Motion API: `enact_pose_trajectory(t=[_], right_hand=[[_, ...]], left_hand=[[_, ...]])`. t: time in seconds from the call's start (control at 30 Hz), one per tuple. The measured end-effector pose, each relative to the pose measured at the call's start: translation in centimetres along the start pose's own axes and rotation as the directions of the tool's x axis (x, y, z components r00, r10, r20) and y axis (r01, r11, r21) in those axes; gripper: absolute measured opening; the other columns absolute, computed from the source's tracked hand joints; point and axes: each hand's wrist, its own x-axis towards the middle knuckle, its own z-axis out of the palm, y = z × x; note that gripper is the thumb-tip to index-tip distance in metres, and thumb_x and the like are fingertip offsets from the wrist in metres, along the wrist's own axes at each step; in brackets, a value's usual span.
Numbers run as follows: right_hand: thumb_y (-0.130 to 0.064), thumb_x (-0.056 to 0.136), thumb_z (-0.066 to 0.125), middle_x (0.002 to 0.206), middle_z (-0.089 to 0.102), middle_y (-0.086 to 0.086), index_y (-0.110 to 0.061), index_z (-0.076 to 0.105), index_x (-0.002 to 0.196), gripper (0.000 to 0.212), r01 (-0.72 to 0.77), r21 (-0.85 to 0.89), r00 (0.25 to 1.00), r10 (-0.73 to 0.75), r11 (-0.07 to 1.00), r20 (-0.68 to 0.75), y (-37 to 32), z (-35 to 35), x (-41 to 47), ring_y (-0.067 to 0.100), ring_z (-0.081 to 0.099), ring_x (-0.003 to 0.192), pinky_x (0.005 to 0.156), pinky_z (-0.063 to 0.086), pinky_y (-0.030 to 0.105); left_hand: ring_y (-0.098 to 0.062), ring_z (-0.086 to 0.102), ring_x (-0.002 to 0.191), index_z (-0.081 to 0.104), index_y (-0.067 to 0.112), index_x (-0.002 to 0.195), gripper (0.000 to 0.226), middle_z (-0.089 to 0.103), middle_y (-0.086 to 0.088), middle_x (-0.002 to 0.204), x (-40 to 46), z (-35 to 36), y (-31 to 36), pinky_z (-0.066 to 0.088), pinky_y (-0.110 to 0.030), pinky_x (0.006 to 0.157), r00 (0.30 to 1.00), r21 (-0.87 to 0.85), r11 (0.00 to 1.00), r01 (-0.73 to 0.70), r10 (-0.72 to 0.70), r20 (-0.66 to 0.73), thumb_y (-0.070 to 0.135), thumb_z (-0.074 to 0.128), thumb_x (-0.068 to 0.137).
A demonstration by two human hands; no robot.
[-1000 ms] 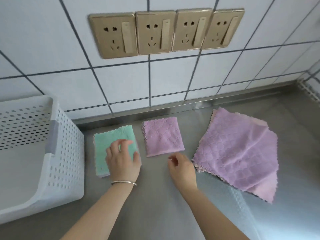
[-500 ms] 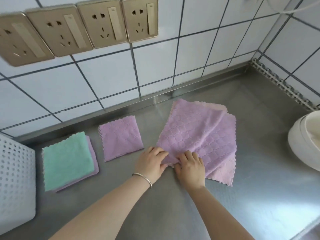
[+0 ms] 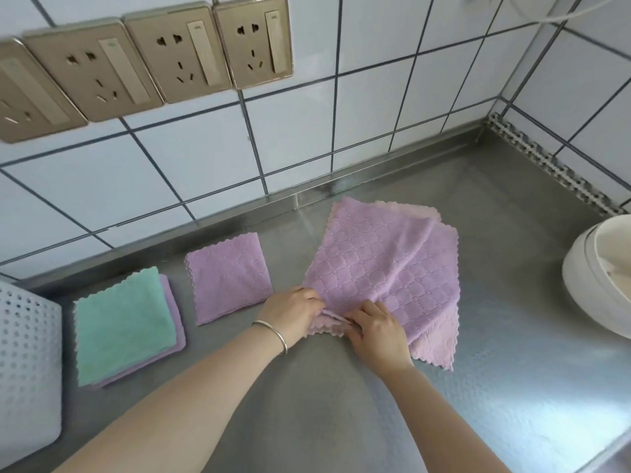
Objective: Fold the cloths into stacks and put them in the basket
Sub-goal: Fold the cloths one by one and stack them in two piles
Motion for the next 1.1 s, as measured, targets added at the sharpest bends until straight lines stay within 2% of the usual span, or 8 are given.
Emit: enact_pose_trajectory(t=[0.1, 0.2, 0.3, 0.4, 0.53, 0.73, 0.93, 1.1], right_hand=[[-0.047, 0.073, 0.05, 0.061, 0.06, -0.004, -0.022, 0.068, 0.063, 0.032, -0.082, -0.02, 0.996, 0.081, 0.996, -0.041, -1.3, -0.8, 0.8, 0.02, 0.058, 0.057, 0.047, 0.047, 0.031], [-0.021, 0.064, 0.065, 0.051, 0.054, -0.001, -0.015, 0.06, 0.055, 0.013, -0.099, -0.103, 0.99, 0.087, 0.99, -0.114, -1.8, -2.3, 2.6, 0.024, 0.054, 0.045, 0.043, 0.041, 0.029], [0.006, 0.053, 0.072, 0.049, 0.054, 0.001, -0.011, 0.061, 0.062, 0.023, -0.109, -0.125, 0.98, 0.085, 0.986, -0.182, -1.0, -5.4, 3.8, 0.024, 0.049, 0.039, 0.043, 0.03, 0.022], [0.017, 0.047, 0.072, 0.059, 0.061, 0.009, -0.004, 0.063, 0.078, 0.039, -0.147, -0.088, 0.964, 0.123, 0.985, -0.234, -0.2, -9.7, 4.4, 0.03, 0.052, 0.042, 0.045, 0.027, 0.022], [0.013, 0.075, 0.051, 0.083, 0.063, 0.016, 0.001, 0.056, 0.095, 0.023, -0.094, -0.033, 0.959, 0.082, 0.995, -0.271, -0.5, -15.6, 5.3, 0.039, 0.057, 0.062, 0.053, 0.039, 0.034], [0.0, 0.085, 0.058, 0.075, 0.065, 0.011, -0.005, 0.068, 0.087, 0.011, 0.129, 0.024, 0.956, -0.118, 0.991, -0.268, -5.3, -21.0, 5.8, 0.033, 0.058, 0.065, 0.057, 0.04, 0.031], [-0.012, 0.089, 0.055, 0.083, 0.069, 0.012, -0.014, 0.071, 0.096, 0.018, 0.111, 0.141, 0.989, -0.096, 0.984, -0.109, -12.5, -19.2, 6.8, 0.033, 0.06, 0.081, 0.064, 0.042, 0.032], [-0.011, 0.091, 0.055, 0.08, 0.067, 0.004, -0.013, 0.071, 0.099, 0.018, 0.147, 0.27, 0.984, -0.112, 0.952, -0.138, -17.4, -19.0, 5.1, 0.025, 0.058, 0.079, 0.064, 0.035, 0.024]], left_hand=[[-0.025, 0.062, 0.094, 0.065, 0.014, 0.093, 0.016, 0.067, -0.005, 0.097, 0.3, -1.1, 1.0, 0.048, -0.034, 0.068, 0.997, -0.01, 1.0, 0.029, -0.029, -0.076, 0.016, 0.051, 0.086], [-0.021, 0.062, 0.051, 0.063, 0.02, 0.068, 0.008, 0.064, 0.003, 0.06, 0.6, -3.0, 1.6, 0.041, -0.02, 0.043, 0.948, 0.007, 0.999, -0.044, 0.044, -0.315, 0.013, 0.059, 0.068], [-0.022, 0.057, 0.041, 0.064, 0.019, 0.07, 0.015, 0.064, 0.002, 0.058, 0.5, -6.0, 1.3, 0.036, -0.018, 0.038, 0.876, -0.02, 0.999, -0.035, 0.021, -0.481, 0.006, 0.065, 0.062], [-0.025, 0.057, 0.043, 0.063, 0.014, 0.076, 0.014, 0.066, -0.003, 0.065, -0.2, -9.4, 0.8, 0.039, -0.023, 0.037, 0.797, -0.057, 0.998, -0.03, -0.011, -0.604, 0.011, 0.05, 0.077], [-0.029, 0.065, 0.064, 0.064, 0.01, 0.089, 0.037, 0.07, -0.007, 0.083, -3.7, -14.5, -0.2, 0.051, -0.034, 0.051, 0.742, -0.134, 0.991, -0.009, -0.083, -0.665, 0.03, 0.032, 0.088], [-0.023, 0.065, 0.077, 0.067, 0.01, 0.089, 0.039, 0.072, -0.003, 0.084, -13.4, -19.7, -4.3, 0.039, -0.024, 0.062, 0.705, -0.242, 0.97, 0.035, -0.195, -0.682, 0.043, 0.047, 0.085], [-0.023, 0.066, 0.09, 0.07, 0.011, 0.094, 0.013, 0.073, -0.005, 0.096, -21.8, -20.7, -8.0, 0.049, -0.03, 0.078, 0.676, -0.35, 0.907, 0.235, -0.412, -0.612, 0.019, 0.063, 0.086], [-0.005, 0.059, 0.08, 0.07, 0.017, 0.093, 0.015, 0.068, 0.007, 0.088, -28.3, -20.1, -8.7, 0.041, -0.008, 0.072, 0.583, -0.415, 0.867, 0.277, -0.495, -0.645, 0.009, 0.063, 0.083]])
